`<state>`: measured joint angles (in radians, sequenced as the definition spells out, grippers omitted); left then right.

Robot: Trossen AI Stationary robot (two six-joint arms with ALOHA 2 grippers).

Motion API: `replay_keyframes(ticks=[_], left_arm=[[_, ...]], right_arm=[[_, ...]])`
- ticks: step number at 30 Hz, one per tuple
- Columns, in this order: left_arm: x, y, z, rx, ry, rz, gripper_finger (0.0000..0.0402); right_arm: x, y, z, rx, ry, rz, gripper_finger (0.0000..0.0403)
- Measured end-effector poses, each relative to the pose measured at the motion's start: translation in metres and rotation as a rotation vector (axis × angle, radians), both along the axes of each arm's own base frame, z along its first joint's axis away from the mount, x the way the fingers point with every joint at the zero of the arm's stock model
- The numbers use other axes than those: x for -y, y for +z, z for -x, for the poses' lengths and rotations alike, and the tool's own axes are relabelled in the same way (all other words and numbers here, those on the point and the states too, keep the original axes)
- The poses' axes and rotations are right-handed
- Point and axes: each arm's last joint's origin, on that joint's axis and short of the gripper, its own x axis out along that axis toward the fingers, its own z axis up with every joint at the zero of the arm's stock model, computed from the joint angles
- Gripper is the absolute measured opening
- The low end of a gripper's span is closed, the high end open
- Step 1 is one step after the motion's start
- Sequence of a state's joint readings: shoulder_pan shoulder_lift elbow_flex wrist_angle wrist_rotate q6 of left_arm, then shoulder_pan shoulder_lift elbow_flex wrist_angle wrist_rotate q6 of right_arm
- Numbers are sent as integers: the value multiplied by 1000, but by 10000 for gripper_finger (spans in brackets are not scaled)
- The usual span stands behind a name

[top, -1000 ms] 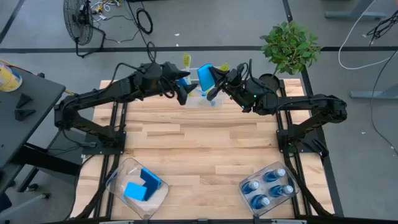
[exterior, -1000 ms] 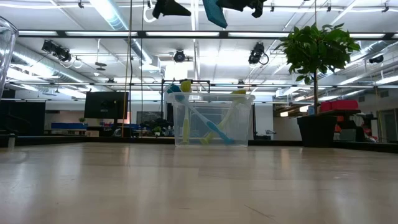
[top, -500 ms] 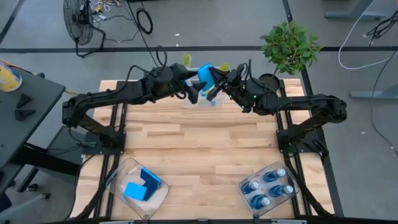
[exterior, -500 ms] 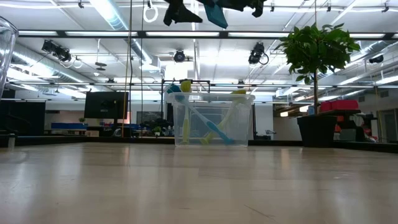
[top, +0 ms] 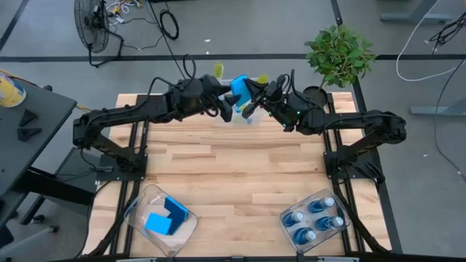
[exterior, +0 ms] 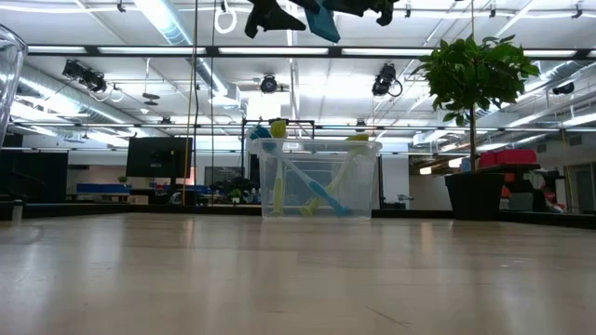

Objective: Pick & Place Kitchen Sink Supplies
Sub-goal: Put the blue sponge into the bottom left transparent bin

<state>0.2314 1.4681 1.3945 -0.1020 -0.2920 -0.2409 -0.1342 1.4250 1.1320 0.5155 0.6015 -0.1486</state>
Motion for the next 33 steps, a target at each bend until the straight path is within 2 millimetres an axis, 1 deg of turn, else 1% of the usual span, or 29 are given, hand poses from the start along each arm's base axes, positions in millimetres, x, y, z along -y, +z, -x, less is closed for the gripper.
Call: replay_keyframes(ticks=[10,14,19,21,27,29,33], left_arm=[[1,0,0,6,-26,14,137],[1,0,-1,6,-33,15,87],[1,0,0,5,-31,15,20],[1,0,0,5,-32,15,12],[1,0,0,2,-32,15,20],[1,0,0,2,-32,15,12],[1,0,0,2,-33,15,11]], right_arm=[[-1,0,-1,2,38,5,0],[-1,0,-1,2,43,6,0],[-1,0,-1,5,41,6,16],[-1,0,-1,5,40,5,23],[-1,0,-1,4,40,6,48],[-1,0,-1,4,43,6,64],[-1,0,-1,4,55,9,108]])
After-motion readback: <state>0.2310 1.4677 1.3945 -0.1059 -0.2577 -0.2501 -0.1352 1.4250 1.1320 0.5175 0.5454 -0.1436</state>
